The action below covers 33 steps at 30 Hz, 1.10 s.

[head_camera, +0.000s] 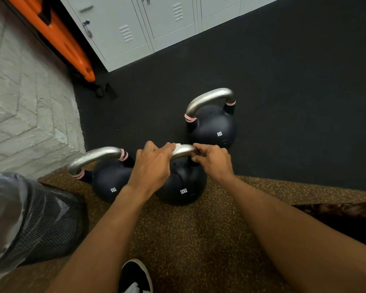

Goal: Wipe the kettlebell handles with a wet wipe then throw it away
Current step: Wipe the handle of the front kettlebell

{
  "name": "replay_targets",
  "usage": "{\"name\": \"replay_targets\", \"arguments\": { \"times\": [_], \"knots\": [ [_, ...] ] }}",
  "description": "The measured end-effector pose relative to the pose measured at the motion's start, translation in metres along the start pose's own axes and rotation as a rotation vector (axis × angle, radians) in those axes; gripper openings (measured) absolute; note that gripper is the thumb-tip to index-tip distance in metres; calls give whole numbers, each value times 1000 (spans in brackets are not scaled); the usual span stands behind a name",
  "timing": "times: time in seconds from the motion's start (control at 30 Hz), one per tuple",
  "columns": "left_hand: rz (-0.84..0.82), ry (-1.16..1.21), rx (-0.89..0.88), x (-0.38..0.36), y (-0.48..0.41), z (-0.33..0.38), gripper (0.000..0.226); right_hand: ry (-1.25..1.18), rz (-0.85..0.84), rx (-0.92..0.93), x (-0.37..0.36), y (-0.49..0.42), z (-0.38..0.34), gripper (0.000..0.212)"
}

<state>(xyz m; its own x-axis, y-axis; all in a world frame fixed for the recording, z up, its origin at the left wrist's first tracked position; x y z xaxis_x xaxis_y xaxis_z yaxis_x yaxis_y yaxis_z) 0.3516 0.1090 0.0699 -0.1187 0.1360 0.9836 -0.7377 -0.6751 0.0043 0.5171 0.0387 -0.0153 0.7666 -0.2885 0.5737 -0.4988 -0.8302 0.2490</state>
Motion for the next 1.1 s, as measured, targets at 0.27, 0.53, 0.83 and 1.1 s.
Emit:
{"name": "replay_targets", "arguments": {
  "times": [0.27,0.53,0.83,1.1],
  "knots": [
    [41,-111,4,-14,-1,0,35,17,-2,-18,-1,-1,-2,48],
    [68,-448,-92,-46,44,7,56,21,4,-3,-1,-2,-1,48],
    [-27,-528,-130,-56,33,8,66,-21,17,-29,0,-3,0,51],
    [-56,-551,-216,-50,4,31,66,-156,5,-32,-11,8,8,54]
  ]
}}
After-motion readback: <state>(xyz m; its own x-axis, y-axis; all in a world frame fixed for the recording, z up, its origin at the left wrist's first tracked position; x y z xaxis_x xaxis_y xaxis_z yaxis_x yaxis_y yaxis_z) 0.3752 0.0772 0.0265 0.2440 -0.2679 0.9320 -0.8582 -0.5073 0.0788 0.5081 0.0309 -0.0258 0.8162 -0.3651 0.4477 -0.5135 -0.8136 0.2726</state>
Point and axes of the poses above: each hand's wrist, its own y-axis away from the middle knuckle, its own x-axis out of the back of the hand, z = x × y, the point moved 2 cm from there along -y, towards the middle knuckle, and after that the axes turned 1 degree about -x, right-handed, at the moved point
